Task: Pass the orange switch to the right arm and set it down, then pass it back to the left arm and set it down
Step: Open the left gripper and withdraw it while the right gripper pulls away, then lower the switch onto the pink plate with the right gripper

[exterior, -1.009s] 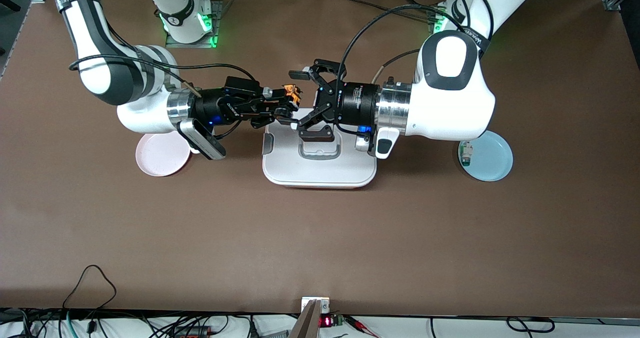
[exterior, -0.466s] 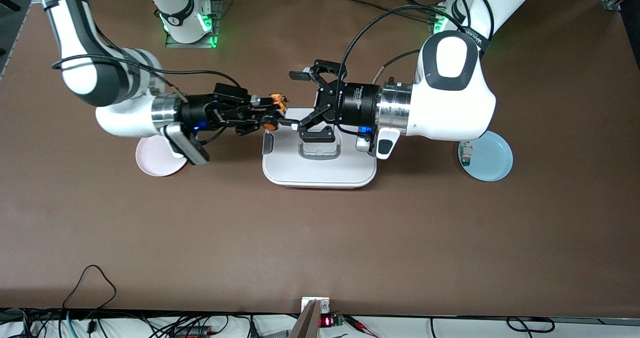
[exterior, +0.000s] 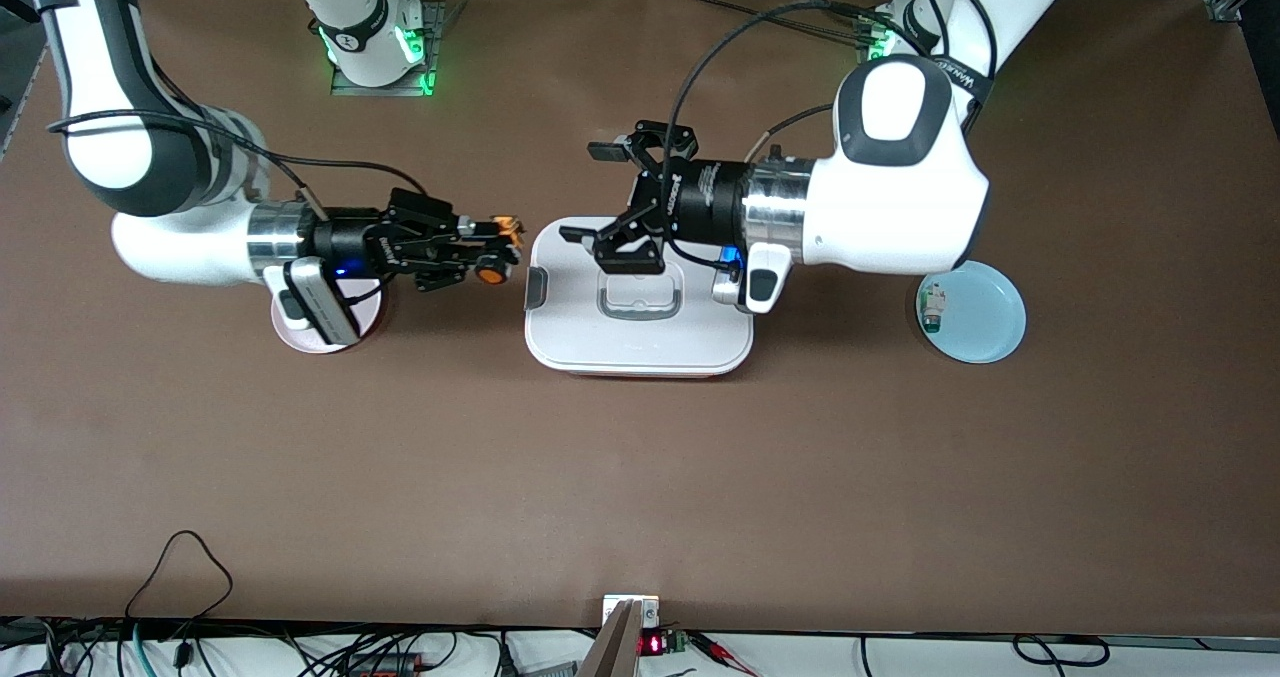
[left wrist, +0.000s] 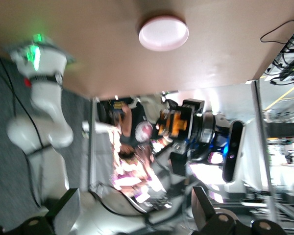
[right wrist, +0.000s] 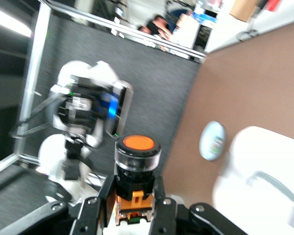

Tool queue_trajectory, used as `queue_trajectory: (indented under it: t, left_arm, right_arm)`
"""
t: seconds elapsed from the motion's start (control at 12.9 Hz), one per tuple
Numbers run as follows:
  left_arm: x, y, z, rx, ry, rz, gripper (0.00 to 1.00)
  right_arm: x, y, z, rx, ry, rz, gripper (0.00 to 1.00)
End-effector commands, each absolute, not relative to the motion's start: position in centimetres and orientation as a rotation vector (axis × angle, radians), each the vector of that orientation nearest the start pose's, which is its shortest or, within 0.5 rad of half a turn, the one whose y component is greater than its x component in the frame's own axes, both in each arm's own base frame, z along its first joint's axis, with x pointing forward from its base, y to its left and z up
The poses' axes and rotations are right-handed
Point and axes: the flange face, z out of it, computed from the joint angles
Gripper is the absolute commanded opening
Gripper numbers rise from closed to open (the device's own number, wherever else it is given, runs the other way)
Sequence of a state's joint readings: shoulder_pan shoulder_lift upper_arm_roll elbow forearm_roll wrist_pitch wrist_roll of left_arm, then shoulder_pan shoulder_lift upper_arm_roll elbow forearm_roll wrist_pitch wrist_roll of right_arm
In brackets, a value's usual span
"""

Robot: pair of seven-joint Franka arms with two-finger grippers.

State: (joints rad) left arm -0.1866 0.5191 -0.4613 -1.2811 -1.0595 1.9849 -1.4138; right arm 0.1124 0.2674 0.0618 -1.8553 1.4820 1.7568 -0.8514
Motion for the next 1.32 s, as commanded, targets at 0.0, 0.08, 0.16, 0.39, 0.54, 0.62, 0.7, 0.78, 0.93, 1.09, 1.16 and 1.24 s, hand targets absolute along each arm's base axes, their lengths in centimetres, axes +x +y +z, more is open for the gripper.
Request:
queue_trajectory:
  t: [0.0, 0.08, 0.16, 0.39, 0.54, 0.62, 0.7, 0.78, 0.93, 1.09, 1.16, 1.24]
  left_arm:
    - [57.4, -41.1, 56.9, 1.981, 0.995, -0.912, 1.00]
    - [57.1, -40.7, 56.8, 2.085, 0.909, -0.853, 1.00]
    - [56.5, -40.2, 57.4, 2.187, 0.806, -0.770, 1.00]
    - [54.9, -37.3, 58.6, 2.505, 0.503, -0.544, 1.00]
    - [54.7, -33.3, 59.6, 2.662, 0.355, -0.477, 1.00]
    - [54.7, -30.6, 59.8, 2.758, 0.250, -0.450, 1.00]
    - [54.7, -28.3, 60.4, 2.826, 0.123, -0.409, 1.00]
    - [54.8, -26.1, 60.7, 2.863, 0.055, -0.414, 1.00]
    - [54.5, -22.3, 61.0, 2.973, 0.029, -0.455, 1.00]
    - [54.1, -21.0, 61.6, 3.077, -0.054, -0.402, 1.00]
    - [54.2, -20.6, 61.9, 3.086, -0.054, -0.384, 1.00]
    - [54.6, -19.9, 61.9, 3.082, -0.037, -0.370, 1.00]
  right_arm:
    - [59.5, 15.9, 42.0, -1.815, -0.451, -0.196, 0.15]
    - [59.6, 13.6, 40.9, -1.887, -0.496, -0.182, 0.15]
    - [59.6, 12.5, 40.3, -1.931, -0.545, -0.171, 0.15]
    - [59.4, 9.3, 39.0, -2.073, -0.646, -0.109, 0.15]
    - [59.1, 6.3, 37.5, -2.198, -0.791, -0.040, 0.15]
    - [59.0, 4.8, 36.9, -2.254, -0.899, -0.013, 0.15]
    - [59.0, 3.4, 36.4, -2.301, -0.991, 0.007, 0.15]
    - [59.1, 2.3, 35.9, -2.348, -1.104, 0.034, 0.15]
    - [59.4, 0.9, 35.6, -2.426, -1.370, 0.108, 0.15]
    - [59.9, 0.0, 35.1, -2.425, -1.666, 0.184, 0.15]
    - [60.3, -0.2, 35.0, -2.397, -1.832, 0.201, 0.15]
    - [60.5, -0.2, 34.6, -2.365, -1.938, 0.219, 0.15]
